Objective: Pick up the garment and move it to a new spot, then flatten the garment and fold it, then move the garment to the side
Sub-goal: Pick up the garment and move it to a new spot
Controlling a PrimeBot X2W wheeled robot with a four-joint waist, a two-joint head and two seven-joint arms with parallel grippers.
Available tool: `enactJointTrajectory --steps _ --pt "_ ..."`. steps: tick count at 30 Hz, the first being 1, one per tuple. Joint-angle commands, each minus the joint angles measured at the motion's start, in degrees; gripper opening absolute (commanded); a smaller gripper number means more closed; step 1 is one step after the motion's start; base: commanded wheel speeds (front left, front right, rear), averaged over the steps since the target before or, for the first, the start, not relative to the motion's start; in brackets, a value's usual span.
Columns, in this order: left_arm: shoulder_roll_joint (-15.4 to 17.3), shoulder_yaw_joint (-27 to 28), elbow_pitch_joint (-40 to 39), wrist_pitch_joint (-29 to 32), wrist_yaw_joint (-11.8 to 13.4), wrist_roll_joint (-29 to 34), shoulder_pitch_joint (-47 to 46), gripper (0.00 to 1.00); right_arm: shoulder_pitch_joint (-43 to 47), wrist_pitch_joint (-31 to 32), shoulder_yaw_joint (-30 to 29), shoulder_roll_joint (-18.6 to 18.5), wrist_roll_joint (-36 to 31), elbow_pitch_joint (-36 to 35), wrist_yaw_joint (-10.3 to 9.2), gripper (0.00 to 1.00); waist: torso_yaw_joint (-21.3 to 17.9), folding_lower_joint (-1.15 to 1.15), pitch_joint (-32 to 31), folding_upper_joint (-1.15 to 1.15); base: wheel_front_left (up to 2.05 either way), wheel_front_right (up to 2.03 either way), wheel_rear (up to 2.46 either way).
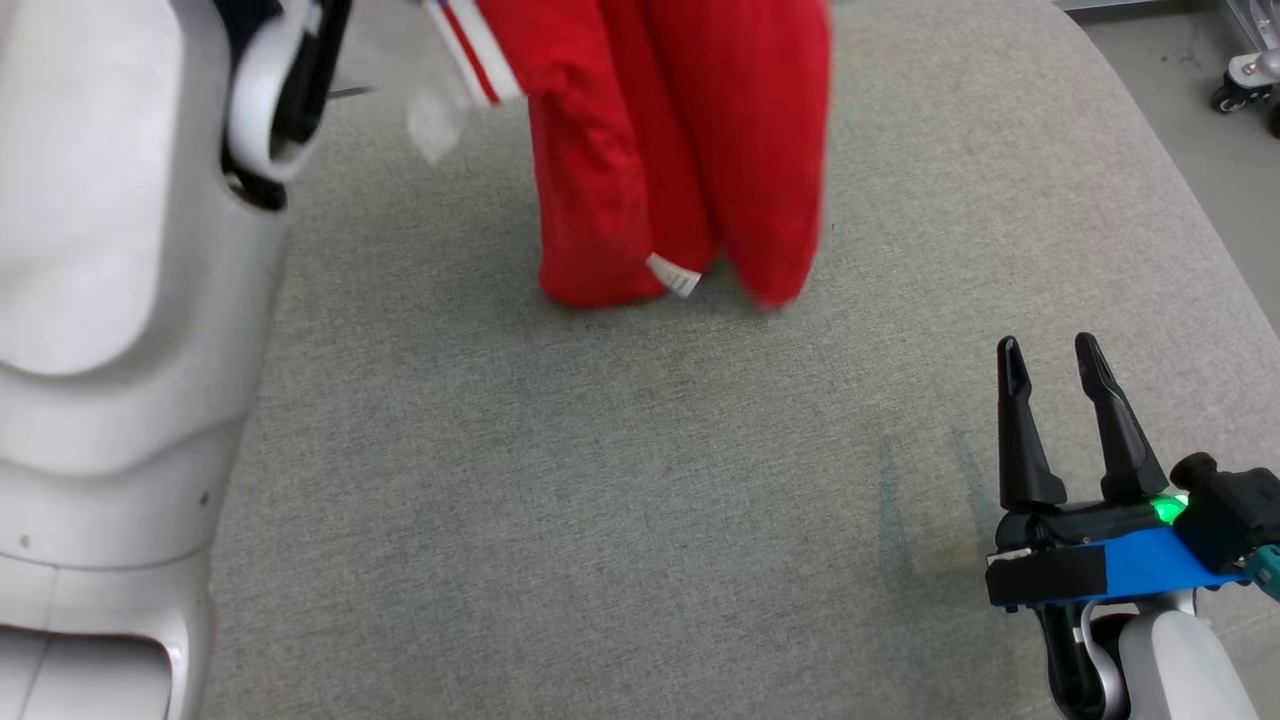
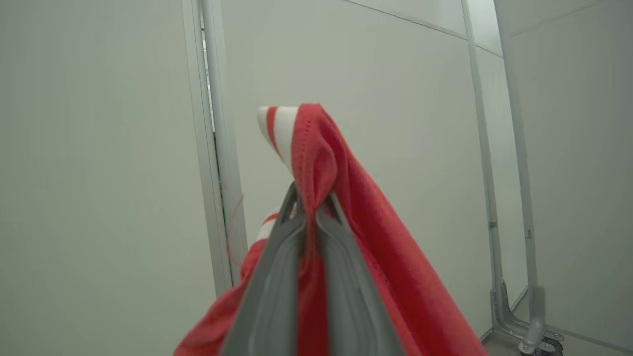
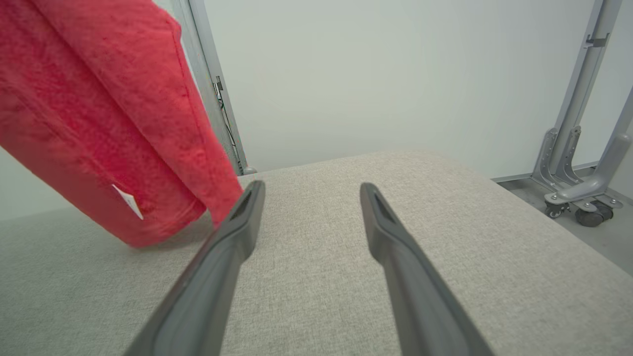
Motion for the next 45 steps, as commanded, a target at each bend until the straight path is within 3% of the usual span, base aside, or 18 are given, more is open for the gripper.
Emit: enactJointTrajectory --steps 1,14,26,27,28,36,45 --pt "0.51 0.05 0.91 -0.65 0.24 -0.13 2.36 0.0 -0.46 -0.3 -0.32 -0.24 0.45 -0.2 0.03 1.0 0.33 0.0 -0.11 0.0 0.0 0.0 0.0" --pt "3.67 2.39 2.43 -6.34 5.31 -4.21 32.9 0.0 1.33 -0.28 -0.98 -0.24 -1.67 0.25 0.03 1.0 5.38 0.0 -2.08 0.0 0.0 0.0 0.0" --pt "0.92 0.88 3.06 -11.44 7.94 -7.3 53.34 0.0 1.59 -0.27 -0.44 -0.24 -2.39 1.61 0.03 1.0 8.98 0.0 -3.87 0.0 0.0 0.0 0.0" --pt "0.75 0.66 3.32 -11.99 7.91 -7.28 54.02 0.15 1.73 -0.28 -0.46 -0.24 -2.36 1.78 0.03 1.0 9.27 0.0 -4.21 0.0 0.0 0.0 0.0" --pt "0.61 0.57 3.51 -12.48 8.01 -7.16 54.53 1.0 1.79 -0.28 -0.33 -0.24 -2.38 1.93 0.03 1.0 9.45 0.0 -4.48 0.0 0.0 0.0 0.0" --pt "0.62 2.47 1.64 -16.76 9.31 -5.52 53.92 1.0 3.43 -0.17 -0.59 -0.24 -3.34 2.65 0.03 1.0 11.96 0.0 -8.1 0.0 0.0 0.0 0.0" --pt "1.36 7.41 -2.3 -17.58 12.1 -4.54 56.91 1.0 5.47 1.1 -1.21 -0.25 -3.62 2.01 0.03 1.0 14.64 0.0 -11.22 0.0 0.0 0.0 0.0"
